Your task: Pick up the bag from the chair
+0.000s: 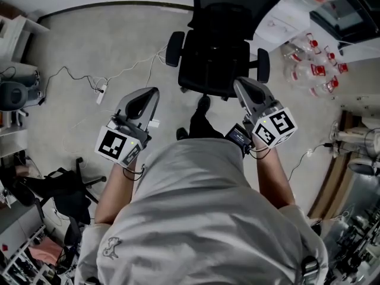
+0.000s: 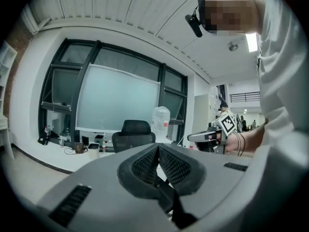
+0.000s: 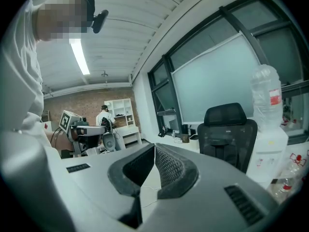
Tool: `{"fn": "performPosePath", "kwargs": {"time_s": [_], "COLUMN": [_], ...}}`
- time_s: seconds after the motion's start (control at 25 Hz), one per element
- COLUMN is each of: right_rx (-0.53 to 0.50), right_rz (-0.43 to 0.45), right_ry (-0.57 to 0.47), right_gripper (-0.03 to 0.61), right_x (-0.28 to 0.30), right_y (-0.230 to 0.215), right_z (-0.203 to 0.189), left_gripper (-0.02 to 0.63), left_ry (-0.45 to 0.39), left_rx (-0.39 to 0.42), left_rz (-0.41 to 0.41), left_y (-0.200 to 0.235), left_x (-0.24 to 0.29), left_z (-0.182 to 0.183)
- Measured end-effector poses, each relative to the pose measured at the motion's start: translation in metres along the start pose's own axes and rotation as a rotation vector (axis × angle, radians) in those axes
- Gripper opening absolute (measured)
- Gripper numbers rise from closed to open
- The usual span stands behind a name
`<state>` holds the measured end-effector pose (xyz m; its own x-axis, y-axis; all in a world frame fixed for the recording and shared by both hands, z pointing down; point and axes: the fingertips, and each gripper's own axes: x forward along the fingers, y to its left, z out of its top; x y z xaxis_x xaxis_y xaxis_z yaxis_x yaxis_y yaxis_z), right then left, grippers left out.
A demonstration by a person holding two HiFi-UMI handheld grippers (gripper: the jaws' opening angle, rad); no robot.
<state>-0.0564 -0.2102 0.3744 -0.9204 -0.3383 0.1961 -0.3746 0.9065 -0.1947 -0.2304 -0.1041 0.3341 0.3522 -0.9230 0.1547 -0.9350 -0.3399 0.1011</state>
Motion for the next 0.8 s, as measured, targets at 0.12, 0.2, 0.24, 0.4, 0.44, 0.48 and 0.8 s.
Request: {"fn": "performPosePath", "kwargs": {"time_s": [0.12, 0.2, 0.24, 0.4, 0.44, 0.48, 0.8], "right_rx": [-0.002, 0.003, 0.007, 0.019, 0.021, 0.026, 0.04], "right_rz": [-0.013, -0.02, -0.019, 0.007, 0.014, 0.021, 0.077], "right_ry": [0.0, 0.011, 0.017, 0.035, 0.036, 0.031, 0.006], "right_gripper": [0.034, 0.034, 0.034, 0.034, 0.034, 0.034, 0.035], "right_x": [0.017, 0.026, 0.032, 0.056, 0.06, 0.064, 0.081], "right_y": [-0.027, -0.049, -0.06, -0.099, -0.108, -0.118, -0.178], "right_z": [0.008, 0.01, 0.011, 0.021, 0.023, 0.026, 0.043], "left_gripper": [0.012, 0.012, 0.012, 0.012, 0.012, 0.012, 0.012], "left_ry": [-0.002, -0.003, -0.004, -0.002, -0.001, -0.001, 0.002], "left_rx": [-0.008, -0.01, -0.013, -0.029, -0.027, -0.025, -0.003], "left_rz": [0.011, 0.01, 0.009, -0.007, -0.016, -0.022, -0.064], "left_y": [0.023, 0.035, 0.041, 0.058, 0.059, 0.06, 0.069], "left_x": [0.024, 0.048, 0.06, 0.112, 0.126, 0.139, 0.223], "left_z": [0.002, 0.004, 0.006, 0.01, 0.012, 0.014, 0.028]}}
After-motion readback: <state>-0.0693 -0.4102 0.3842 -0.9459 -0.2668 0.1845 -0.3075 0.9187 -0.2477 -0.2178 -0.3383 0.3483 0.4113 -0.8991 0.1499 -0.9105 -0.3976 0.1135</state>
